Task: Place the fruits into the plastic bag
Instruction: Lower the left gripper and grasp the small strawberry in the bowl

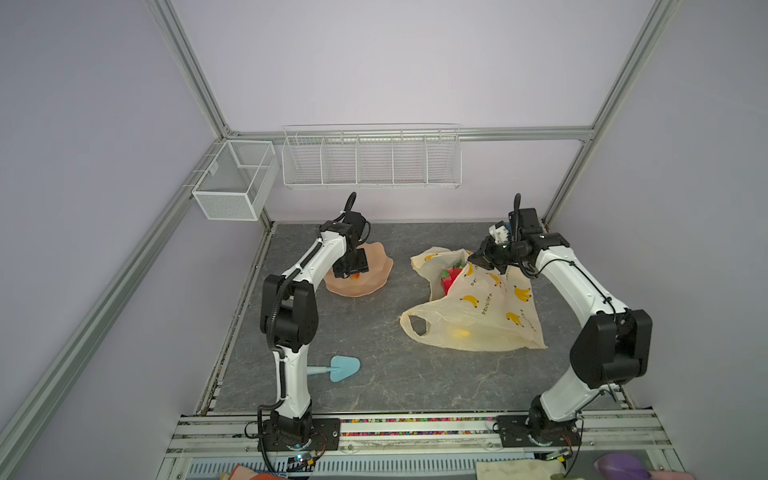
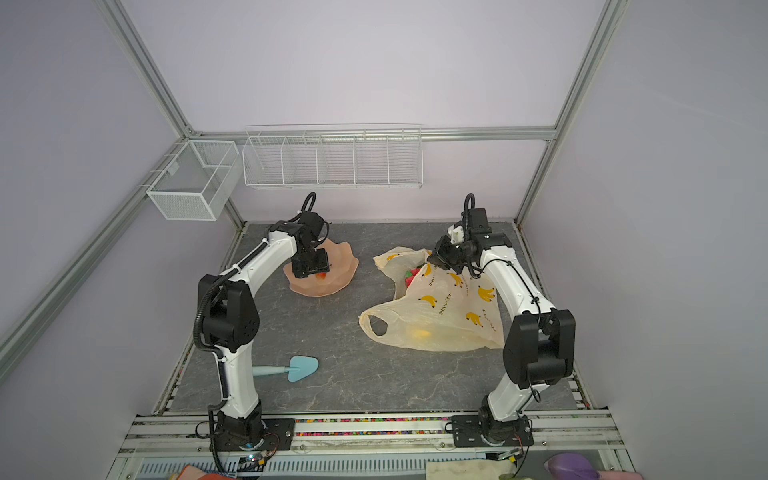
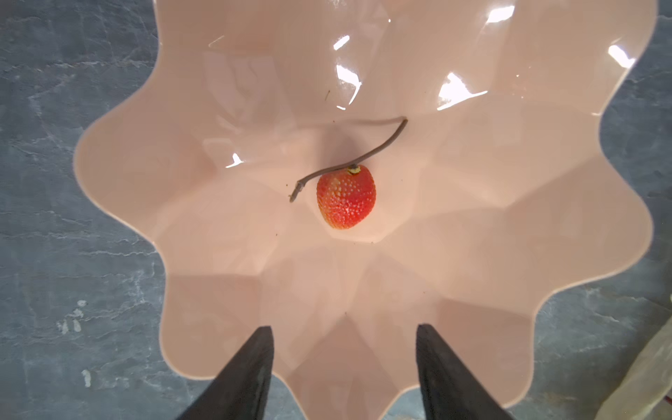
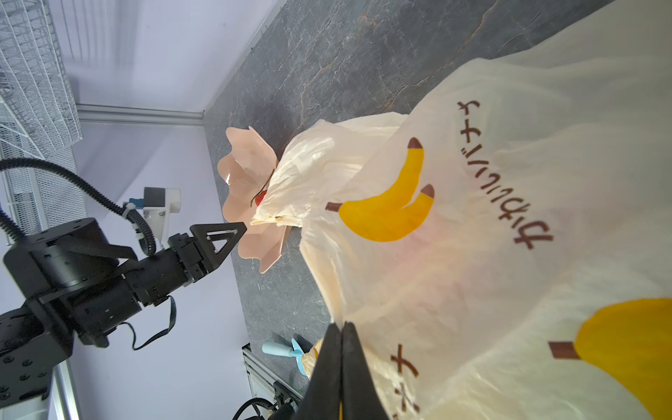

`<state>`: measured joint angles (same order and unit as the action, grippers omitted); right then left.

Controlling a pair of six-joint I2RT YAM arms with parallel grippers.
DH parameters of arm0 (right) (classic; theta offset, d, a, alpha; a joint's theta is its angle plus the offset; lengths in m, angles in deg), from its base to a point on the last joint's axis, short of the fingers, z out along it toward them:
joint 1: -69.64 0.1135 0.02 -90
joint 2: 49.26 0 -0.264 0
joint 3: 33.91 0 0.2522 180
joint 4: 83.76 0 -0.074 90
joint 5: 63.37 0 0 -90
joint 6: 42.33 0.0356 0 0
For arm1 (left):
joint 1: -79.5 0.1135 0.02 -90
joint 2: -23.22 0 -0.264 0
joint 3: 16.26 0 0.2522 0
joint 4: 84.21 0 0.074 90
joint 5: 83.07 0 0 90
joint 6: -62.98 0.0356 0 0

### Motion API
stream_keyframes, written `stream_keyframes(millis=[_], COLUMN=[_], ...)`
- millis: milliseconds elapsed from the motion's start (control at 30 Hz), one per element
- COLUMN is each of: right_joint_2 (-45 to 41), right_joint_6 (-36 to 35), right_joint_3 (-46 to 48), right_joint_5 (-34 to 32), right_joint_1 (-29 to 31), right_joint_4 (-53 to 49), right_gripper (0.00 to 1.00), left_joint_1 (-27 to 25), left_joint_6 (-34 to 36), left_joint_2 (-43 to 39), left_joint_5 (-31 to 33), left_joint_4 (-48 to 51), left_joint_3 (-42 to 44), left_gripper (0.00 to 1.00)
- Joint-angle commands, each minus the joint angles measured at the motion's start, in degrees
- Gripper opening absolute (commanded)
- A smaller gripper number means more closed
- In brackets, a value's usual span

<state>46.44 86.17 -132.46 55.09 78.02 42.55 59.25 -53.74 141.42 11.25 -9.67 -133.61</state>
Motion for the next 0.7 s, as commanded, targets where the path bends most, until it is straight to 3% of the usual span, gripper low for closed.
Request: stream_keyframes(millis=[0, 667], right_joint_2=[0.09, 1.02], right_joint_6=[-1.14, -1.47], right_joint_3=[-1.63, -2.84], right_joint_5=[-0.43, -0.34], right_joint_1=[-0.12, -0.12], right_joint_4=[-1.54, -1.92], right_gripper=[0.07, 0.07], left_joint_1=[0.08, 1.43], left_joint_6=[-0.74, 0.75], left_joint_2=[1.72, 10.29], left_joint_5=[-0.86, 2.14], left_joint_4=[-2.92, -5.04], left_joint_3=[0.62, -3.01], left_gripper=[0.62, 0.55])
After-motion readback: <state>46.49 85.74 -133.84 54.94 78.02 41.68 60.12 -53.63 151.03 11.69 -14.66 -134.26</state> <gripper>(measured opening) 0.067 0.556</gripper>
